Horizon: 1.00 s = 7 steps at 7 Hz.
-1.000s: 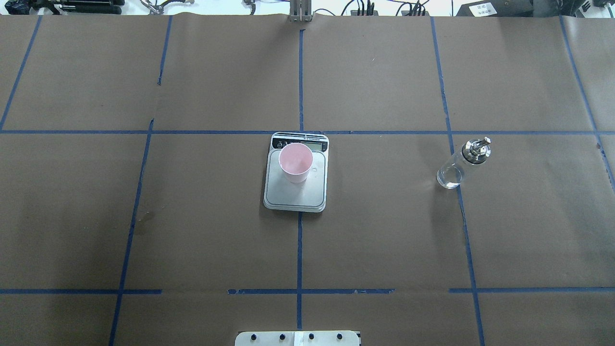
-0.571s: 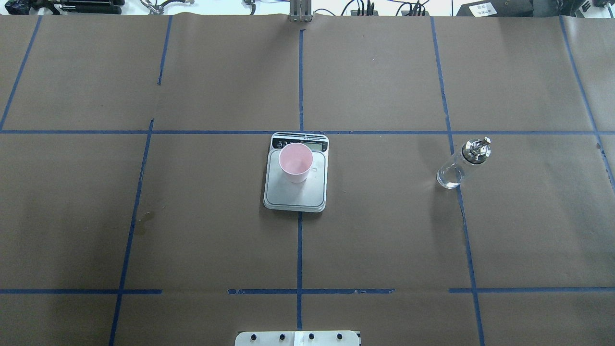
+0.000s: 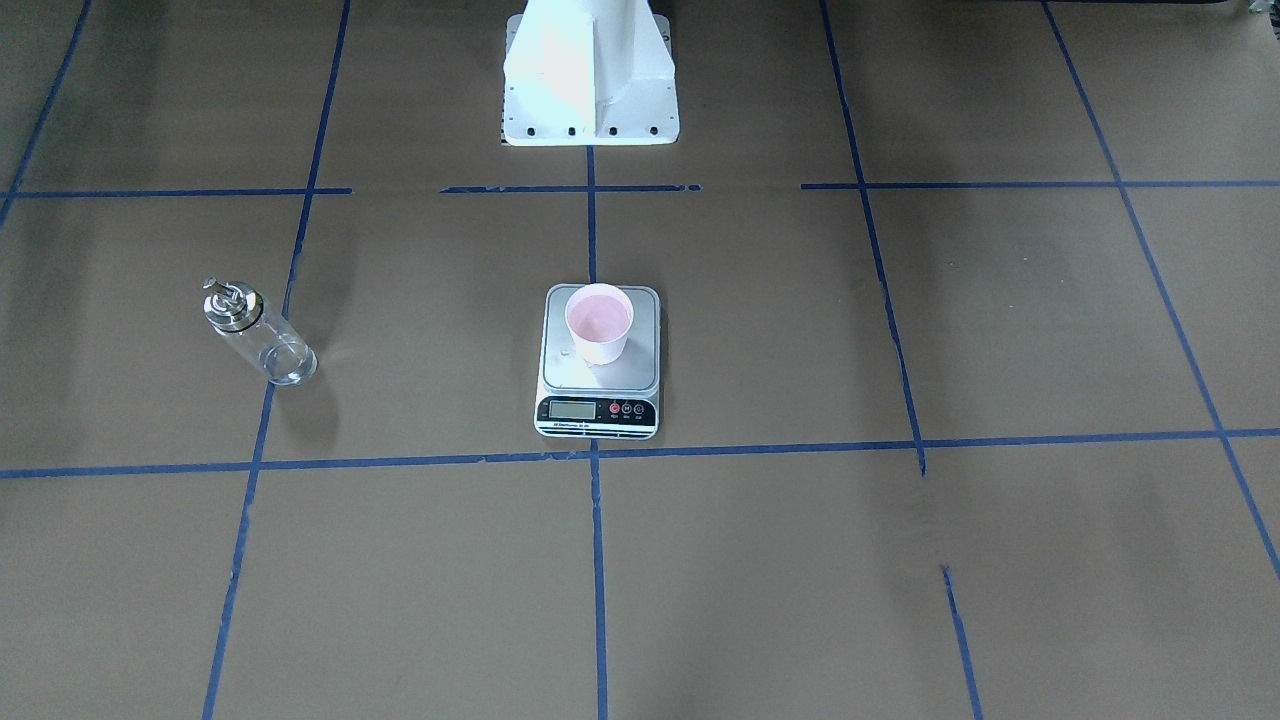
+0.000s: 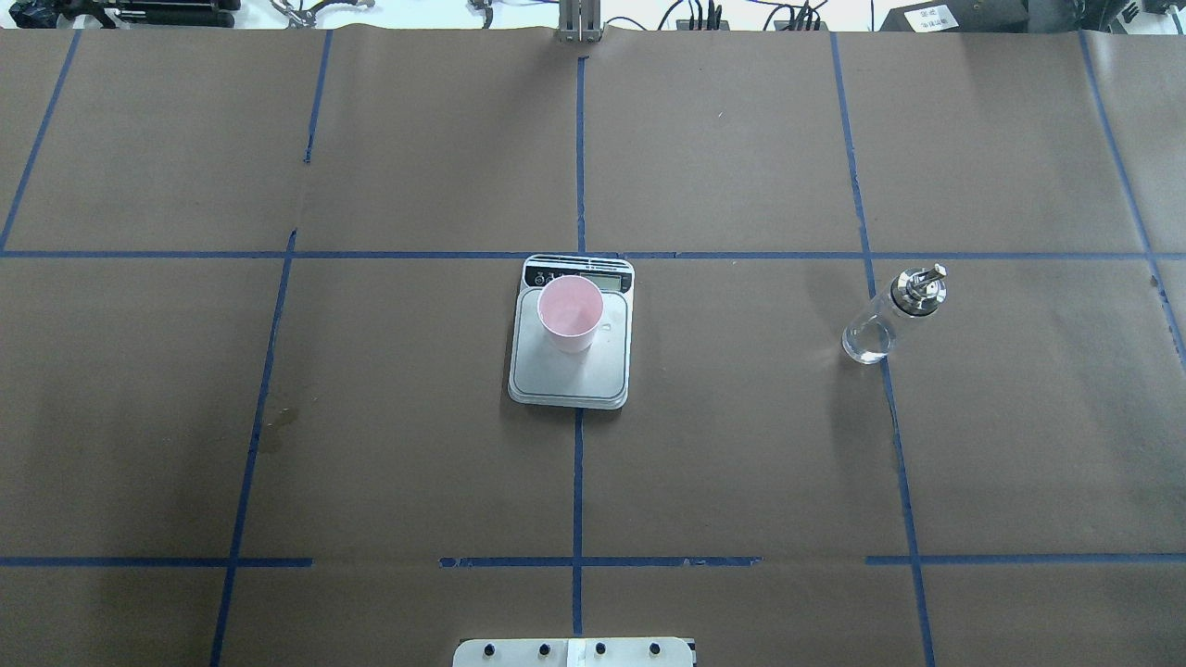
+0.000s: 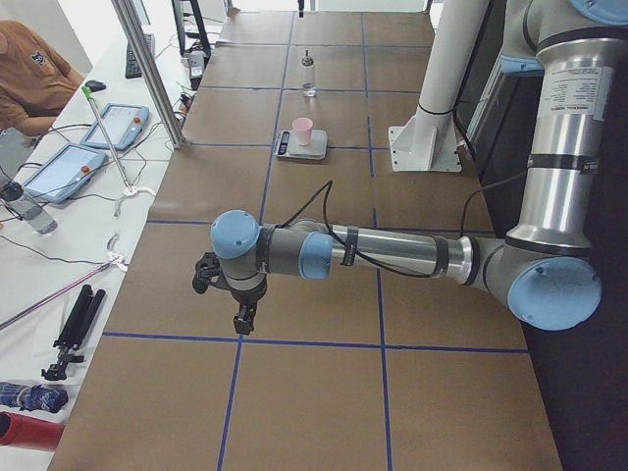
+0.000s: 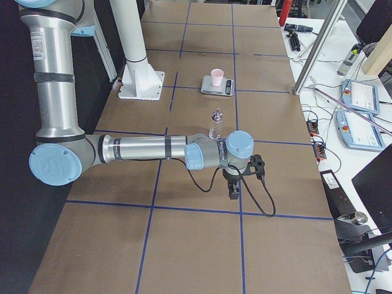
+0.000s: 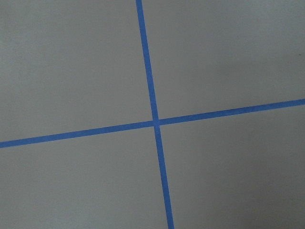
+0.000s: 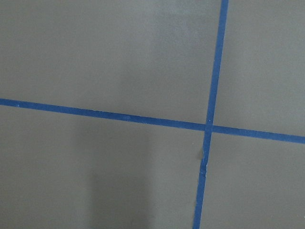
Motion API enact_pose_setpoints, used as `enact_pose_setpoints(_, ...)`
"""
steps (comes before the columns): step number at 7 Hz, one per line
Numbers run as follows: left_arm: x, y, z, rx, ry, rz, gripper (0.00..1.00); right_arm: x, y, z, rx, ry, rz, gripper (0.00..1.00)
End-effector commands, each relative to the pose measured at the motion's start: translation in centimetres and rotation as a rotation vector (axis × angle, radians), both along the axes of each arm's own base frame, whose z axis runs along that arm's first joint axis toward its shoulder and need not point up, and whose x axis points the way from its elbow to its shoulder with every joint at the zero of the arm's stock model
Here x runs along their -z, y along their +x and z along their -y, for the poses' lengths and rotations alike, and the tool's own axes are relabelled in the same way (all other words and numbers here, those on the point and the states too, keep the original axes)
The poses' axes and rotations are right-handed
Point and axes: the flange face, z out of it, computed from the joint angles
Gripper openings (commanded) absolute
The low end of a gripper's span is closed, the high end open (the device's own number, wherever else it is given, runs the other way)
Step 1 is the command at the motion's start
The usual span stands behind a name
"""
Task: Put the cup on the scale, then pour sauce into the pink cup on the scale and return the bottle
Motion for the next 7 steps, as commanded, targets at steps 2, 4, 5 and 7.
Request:
enact_pose_setpoints(2,0.07,0.05,-0.03,-0.001,-0.001,-0.007,1.0,1.08,-0.13,-0.13,0.008,-0.02,-0.036,1.0)
enact_pose_setpoints(4,-0.21,0.06,-0.04,-0.001,-0.005,-0.009,1.0,1.12,0.1,-0.54,0.01,-0.007,-0.061,1.0)
enact_pose_setpoints(5,-0.12,0.07,-0.03,-0.001,-0.004,-0.01,1.0,1.15,0.15,-0.53,0.009,-0.005,-0.067,1.0)
enact_pose_setpoints(7,-0.15,0.06,-0.11,-0.001,-0.005,-0.009,1.0,1.23,0.09,-0.58,0.01,-0.002,-0.069,1.0)
